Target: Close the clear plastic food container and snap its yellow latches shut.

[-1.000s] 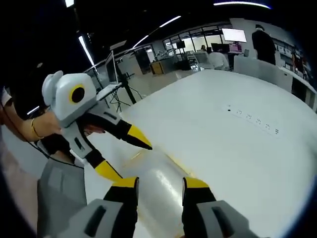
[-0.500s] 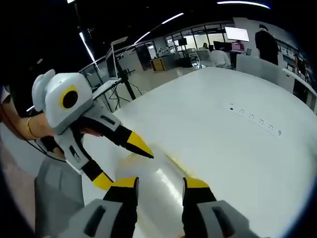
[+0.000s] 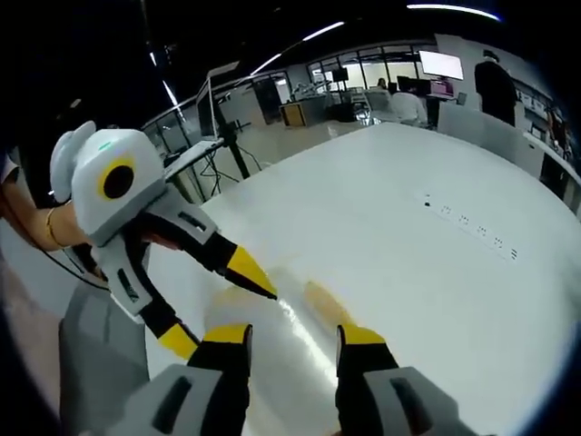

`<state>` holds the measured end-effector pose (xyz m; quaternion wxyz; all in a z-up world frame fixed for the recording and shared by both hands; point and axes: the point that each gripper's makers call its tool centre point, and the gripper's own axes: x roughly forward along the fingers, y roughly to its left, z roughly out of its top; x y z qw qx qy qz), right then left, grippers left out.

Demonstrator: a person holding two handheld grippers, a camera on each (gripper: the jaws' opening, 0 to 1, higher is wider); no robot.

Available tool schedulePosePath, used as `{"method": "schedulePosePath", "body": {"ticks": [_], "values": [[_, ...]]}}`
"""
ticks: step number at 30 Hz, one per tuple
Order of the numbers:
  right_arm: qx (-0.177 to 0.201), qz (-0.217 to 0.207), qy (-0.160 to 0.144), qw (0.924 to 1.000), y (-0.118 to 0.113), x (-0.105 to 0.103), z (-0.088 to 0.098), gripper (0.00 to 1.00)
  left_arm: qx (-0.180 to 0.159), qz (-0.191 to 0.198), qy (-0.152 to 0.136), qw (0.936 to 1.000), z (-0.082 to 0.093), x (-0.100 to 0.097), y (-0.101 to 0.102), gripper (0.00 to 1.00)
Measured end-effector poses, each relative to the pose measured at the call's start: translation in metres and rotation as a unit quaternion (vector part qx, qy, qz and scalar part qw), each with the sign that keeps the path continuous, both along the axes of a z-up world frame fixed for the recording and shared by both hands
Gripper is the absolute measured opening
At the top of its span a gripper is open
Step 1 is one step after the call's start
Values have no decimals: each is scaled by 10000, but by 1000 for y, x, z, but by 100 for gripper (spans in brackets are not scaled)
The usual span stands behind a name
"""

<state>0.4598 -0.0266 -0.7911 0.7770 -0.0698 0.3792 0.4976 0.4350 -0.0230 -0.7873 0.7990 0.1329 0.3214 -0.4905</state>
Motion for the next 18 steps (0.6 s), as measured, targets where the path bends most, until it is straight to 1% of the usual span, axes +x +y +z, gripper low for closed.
{"method": "schedulePosePath", "body": {"ticks": [5,6,7,8,10,11,13,15,18], "values": [[-41,47,-22,10000,1,3,0,35,9,-48,-19,10000,2,-1,0,41],[-47,60,-28,10000,1,3,0,35,64,-13,-120,9999,2,2,2,40],[-48,66,-35,10000,2,3,0,35,163,123,-276,9994,2,9,5,38],[-47,72,-42,10000,2,3,0,35,137,132,-268,9995,2,9,5,37],[-58,84,-47,9999,2,3,1,35,50,160,-172,9997,3,12,3,39],[-74,97,-53,9999,2,3,0,35,58,111,-122,9998,1,11,2,41],[-90,111,-54,9999,1,3,0,35,189,-16,-99,9998,-2,9,2,43],[-108,111,-59,9999,1,4,-1,35,329,-115,-155,9993,-6,8,3,43],[-132,113,-57,9998,1,5,-2,36,378,-117,-190,9990,-7,8,5,43]]}}
